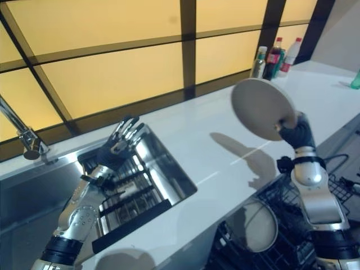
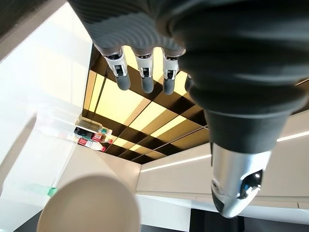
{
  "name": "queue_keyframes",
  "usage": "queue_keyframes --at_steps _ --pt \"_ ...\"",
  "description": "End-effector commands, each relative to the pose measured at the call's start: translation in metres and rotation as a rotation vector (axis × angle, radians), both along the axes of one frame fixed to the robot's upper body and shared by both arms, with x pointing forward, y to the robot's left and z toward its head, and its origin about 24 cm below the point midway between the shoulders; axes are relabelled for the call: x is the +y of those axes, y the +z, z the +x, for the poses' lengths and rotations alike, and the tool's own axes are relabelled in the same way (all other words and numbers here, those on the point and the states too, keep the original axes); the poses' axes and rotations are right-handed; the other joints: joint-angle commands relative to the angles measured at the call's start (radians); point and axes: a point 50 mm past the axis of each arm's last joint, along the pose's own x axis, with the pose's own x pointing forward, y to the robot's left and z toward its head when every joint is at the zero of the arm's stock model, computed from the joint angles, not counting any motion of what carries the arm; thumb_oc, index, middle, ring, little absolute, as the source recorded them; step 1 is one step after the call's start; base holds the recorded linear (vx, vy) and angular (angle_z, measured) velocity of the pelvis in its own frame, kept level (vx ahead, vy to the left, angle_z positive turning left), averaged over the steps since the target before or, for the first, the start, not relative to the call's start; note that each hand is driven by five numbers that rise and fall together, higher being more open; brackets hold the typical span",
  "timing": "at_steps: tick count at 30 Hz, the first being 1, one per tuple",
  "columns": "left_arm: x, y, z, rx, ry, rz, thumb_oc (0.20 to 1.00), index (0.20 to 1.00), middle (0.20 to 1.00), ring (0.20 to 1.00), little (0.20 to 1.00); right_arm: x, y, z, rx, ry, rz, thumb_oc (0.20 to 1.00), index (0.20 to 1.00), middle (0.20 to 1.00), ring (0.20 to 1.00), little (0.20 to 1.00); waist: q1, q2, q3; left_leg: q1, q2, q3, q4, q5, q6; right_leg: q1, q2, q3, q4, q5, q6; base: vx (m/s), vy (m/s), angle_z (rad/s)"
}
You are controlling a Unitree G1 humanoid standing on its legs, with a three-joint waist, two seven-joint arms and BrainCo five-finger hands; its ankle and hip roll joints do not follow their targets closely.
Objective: Pick up plates and place into dishwasher.
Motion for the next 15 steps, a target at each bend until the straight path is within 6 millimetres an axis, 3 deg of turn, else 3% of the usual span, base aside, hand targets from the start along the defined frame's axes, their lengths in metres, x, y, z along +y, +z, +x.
queue_keyframes --at_steps 1,15 --pt "0.015 0.004 -0.003 -0.013 0.052 -0.006 1.0 1.0 1.0 1.0 1.0 -0.014 0.027 -0.021 -0.198 -0.158 -0.136 0.2 0.2 0.2 0.2 0.2 -0.001 -0.025 -0.073 -0.016 -0.064 -0.002 0.018 -0.11 0.053 -0.009 -0.014 -0.005 0.018 -0.076 0.079 0.06 -0.029 -0.2" --pt "0.054 -0.015 -0.02 0.079 0.171 0.022 1.0 1.0 1.0 1.0 1.0 -0.063 -0.007 -0.073 -0.153 -0.609 -0.264 0.2 0.2 0.2 0.2 0.2 -0.031 0.0 -0.08 -0.016 -0.071 0.018 0.006 -0.119 0.062 -0.04 -0.011 0.049 0.006 -0.05 0.099 0.08 -0.076 -0.1"
